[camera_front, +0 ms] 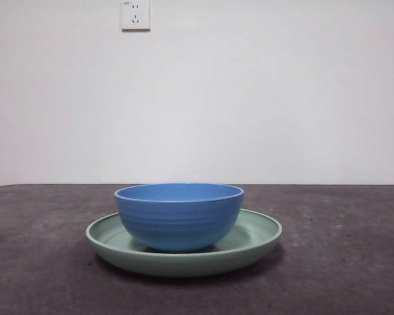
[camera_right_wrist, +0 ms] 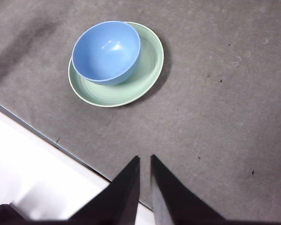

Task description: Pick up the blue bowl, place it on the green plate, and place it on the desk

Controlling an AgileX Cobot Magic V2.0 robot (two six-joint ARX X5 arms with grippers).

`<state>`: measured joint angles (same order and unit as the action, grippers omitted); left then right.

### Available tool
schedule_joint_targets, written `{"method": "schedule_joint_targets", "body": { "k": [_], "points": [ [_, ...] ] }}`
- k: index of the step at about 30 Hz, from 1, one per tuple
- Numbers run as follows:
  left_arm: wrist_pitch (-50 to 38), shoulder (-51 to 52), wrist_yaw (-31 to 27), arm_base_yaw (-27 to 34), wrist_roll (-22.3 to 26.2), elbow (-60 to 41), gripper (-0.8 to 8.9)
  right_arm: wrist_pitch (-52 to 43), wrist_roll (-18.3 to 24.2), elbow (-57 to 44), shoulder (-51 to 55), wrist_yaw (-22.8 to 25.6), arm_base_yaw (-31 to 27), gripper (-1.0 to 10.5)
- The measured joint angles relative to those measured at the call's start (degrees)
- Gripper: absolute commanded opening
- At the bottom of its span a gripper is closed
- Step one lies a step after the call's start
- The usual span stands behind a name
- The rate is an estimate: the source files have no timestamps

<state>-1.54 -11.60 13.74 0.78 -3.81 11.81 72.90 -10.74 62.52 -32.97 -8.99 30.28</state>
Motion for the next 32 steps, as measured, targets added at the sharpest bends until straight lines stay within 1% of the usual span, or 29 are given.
{"method": "schedule_joint_targets", "body": {
  "k": [5,8,11,14,19,32],
  "points": [
    [0.35,3.21,-8.13,0.83,-0.39,-5.11,0.27,-0.02,0.0,0.0,0.0,-0.02,0.0,0.3],
    [1.36,4.74,-10.23,0.83,-0.39,-7.67,0.27,-0.02,0.0,0.0,0.0,0.0,0.0,0.3],
    [1.7,5.92,-10.6,0.83,-0.39,-9.9,0.27,0.0,0.0,0.0,0.0,0.0,0.0,0.3],
    [4.09,6.51,-10.78,0.83,-0.42,-9.94,0.27,-0.02,0.0,0.0,0.0,0.0,0.0,0.3],
    [11.93,7.61,-12.13,0.83,-0.42,-9.94,0.27,-0.02,0.0,0.0,0.0,0.0,0.0,0.3],
    [11.93,8.28,-12.35,-0.76,-0.17,-9.97,0.27,-0.02,0.0,0.0,0.0,0.0,0.0,0.3]
  ]
}}
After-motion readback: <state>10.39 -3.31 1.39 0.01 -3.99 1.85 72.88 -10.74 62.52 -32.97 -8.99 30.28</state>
